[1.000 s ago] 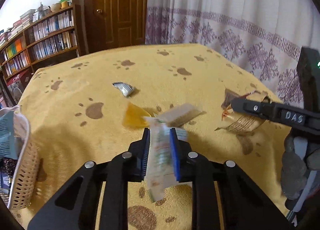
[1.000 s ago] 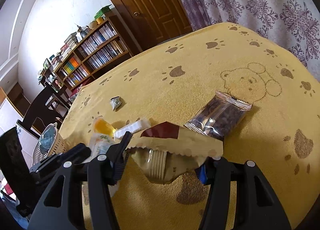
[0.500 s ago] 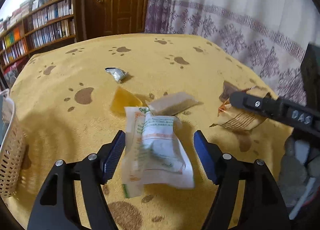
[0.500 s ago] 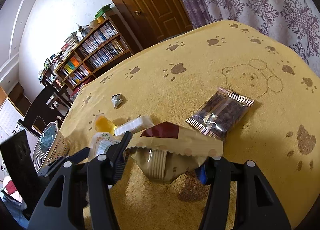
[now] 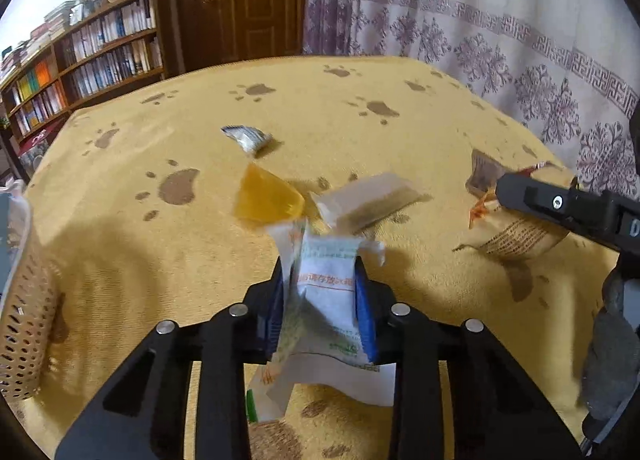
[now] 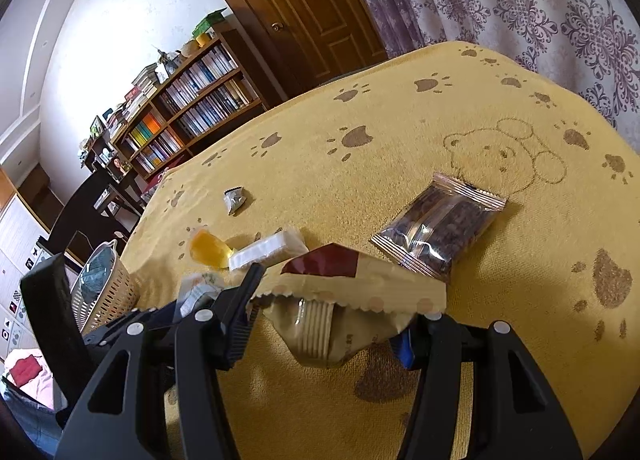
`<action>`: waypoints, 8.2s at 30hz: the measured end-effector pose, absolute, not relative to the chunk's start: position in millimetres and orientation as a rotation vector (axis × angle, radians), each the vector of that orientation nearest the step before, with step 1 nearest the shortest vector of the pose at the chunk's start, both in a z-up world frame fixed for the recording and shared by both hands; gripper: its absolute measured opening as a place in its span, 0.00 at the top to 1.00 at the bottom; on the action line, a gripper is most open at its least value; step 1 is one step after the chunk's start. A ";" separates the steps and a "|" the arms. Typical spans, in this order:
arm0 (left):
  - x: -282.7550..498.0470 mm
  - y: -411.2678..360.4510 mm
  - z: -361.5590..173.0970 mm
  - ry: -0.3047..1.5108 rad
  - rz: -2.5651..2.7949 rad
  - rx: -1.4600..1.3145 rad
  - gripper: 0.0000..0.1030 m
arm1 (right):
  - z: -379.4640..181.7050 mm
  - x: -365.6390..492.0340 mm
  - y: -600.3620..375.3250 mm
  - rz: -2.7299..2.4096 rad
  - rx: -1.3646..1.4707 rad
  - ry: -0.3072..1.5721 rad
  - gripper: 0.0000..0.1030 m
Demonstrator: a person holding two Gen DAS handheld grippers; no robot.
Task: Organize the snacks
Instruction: 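Grasp the white-and-green printed packet with the left tool while the right tool holds the tan packet, then carry the white packet into the basket and open the left tool while the right tool holds the tan packet, then carry the tan packet into the basket and open the right tool, then move the right tool back over the clear wrapped pastry, then close the right tool on the clear wrapped pastry, then grasp the yellow jelly cup with the left tool while the right tool holds the pastry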
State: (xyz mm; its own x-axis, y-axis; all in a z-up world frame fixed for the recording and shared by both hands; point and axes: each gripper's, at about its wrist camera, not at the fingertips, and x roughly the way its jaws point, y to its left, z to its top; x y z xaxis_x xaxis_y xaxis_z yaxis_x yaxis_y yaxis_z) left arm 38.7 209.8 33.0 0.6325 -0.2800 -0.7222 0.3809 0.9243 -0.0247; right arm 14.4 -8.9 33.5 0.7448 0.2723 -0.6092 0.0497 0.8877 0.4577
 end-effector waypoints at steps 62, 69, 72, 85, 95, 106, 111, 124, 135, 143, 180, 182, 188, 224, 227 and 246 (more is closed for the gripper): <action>16.0 365.2 134.3 0.570 -0.036 -0.055 0.65 | 72.5 10.3 46.8 0.233 0.406 0.702 0.46; 11.0 419.8 152.3 0.528 0.066 -0.144 0.63 | 81.8 13.2 66.0 0.264 0.377 0.698 0.46; 3.1 435.5 162.0 0.499 0.089 -0.175 0.56 | 86.9 14.3 74.4 0.279 0.366 0.696 0.46; -25.0 454.3 187.6 0.367 0.205 -0.139 0.06 | 131.8 27.5 151.2 0.423 0.278 0.654 0.46; -45.7 488.1 204.3 0.299 0.283 -0.161 0.04 | 153.9 40.5 260.3 0.603 0.183 0.673 0.46; -52.3 509.2 208.5 0.276 0.299 -0.218 0.04 | 134.2 56.1 352.0 0.740 0.131 0.811 0.36; -51.9 510.6 208.3 0.275 0.300 -0.219 0.04 | 130.6 57.3 350.0 0.725 0.150 0.810 0.36; -51.8 502.3 211.8 0.273 0.286 -0.202 0.04 | 127.8 53.7 329.4 0.655 0.157 0.791 0.36; -50.3 494.1 211.1 0.278 0.268 -0.193 0.04 | 114.4 41.4 333.1 0.593 0.051 0.769 0.35; -46.0 478.5 210.0 0.286 0.240 -0.163 0.03 | 118.4 34.0 308.9 0.557 0.069 0.734 0.33; -29.2 405.1 192.1 0.336 0.142 0.000 0.03 | 29.6 70.5 58.6 0.168 0.600 0.933 0.41; -28.6 404.4 191.8 0.337 0.141 0.002 0.03 | 26.0 73.4 59.8 0.152 0.586 0.941 0.42; -27.0 402.8 189.4 0.341 0.139 0.006 0.03 | 17.8 94.4 63.4 0.088 0.528 0.959 0.43; -13.4 326.6 151.9 0.444 -0.056 0.070 0.03 | 10.1 99.2 80.1 0.041 0.065 0.847 0.60; -9.9 314.0 142.6 0.459 -0.080 0.072 0.03 | 10.7 102.0 86.3 0.033 -0.002 0.848 0.59; 51.1 248.4 66.1 0.612 -0.134 0.269 0.03 | 10.6 88.0 69.3 0.108 -0.025 0.853 0.59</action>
State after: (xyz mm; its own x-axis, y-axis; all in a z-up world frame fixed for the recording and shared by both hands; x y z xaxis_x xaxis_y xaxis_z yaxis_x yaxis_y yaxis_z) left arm 51.1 248.4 66.1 0.8112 -0.0445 -0.5830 0.2026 0.9567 0.2090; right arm 88.0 69.3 10.6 0.6524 0.0854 -0.7530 -0.1054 0.9942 0.0215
